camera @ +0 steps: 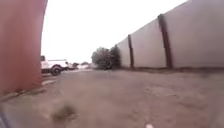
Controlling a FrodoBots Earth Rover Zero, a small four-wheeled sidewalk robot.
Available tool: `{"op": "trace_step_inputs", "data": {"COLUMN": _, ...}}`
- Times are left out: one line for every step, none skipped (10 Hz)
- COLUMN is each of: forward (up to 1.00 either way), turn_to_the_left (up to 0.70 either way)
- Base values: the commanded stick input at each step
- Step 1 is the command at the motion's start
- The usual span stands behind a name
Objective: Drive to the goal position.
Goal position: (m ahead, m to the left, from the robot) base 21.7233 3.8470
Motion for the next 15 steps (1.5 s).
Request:
{"op": "trace_step_inputs", "data": {"forward": 1.00, "turn_to_the_left": 0.21}}
{"op": "trace_step_inputs", "data": {"forward": 1.00, "turn_to_the_left": 0.29}}
{"op": "trace_step_inputs", "data": {"forward": 1.00, "turn_to_the_left": 0.31}}
{"op": "trace_step_inputs", "data": {"forward": 1.00, "turn_to_the_left": 0.31}}
{"op": "trace_step_inputs", "data": {"forward": 1.00, "turn_to_the_left": 0.31}}
{"op": "trace_step_inputs", "data": {"forward": 1.00, "turn_to_the_left": 0.31}}
{"op": "trace_step_inputs", "data": {"forward": 1.00, "turn_to_the_left": 0.25}}
{"op": "trace_step_inputs", "data": {"forward": 1.00, "turn_to_the_left": 0.17}}
{"op": "trace_step_inputs", "data": {"forward": 1.00, "turn_to_the_left": 0.10}}
{"op": "trace_step_inputs", "data": {"forward": 1.00, "turn_to_the_left": 0.06}}
{"op": "trace_step_inputs", "data": {"forward": 1.00, "turn_to_the_left": 0.00}}
{"op": "trace_step_inputs", "data": {"forward": 1.00, "turn_to_the_left": 0.00}}
{"op": "trace_step_inputs", "data": {"forward": 1.00, "turn_to_the_left": 0.00}}
{"op": "trace_step_inputs", "data": {"forward": 1.00, "turn_to_the_left": 0.00}}
{"op": "trace_step_inputs", "data": {"forward": 1.00, "turn_to_the_left": 0.00}}
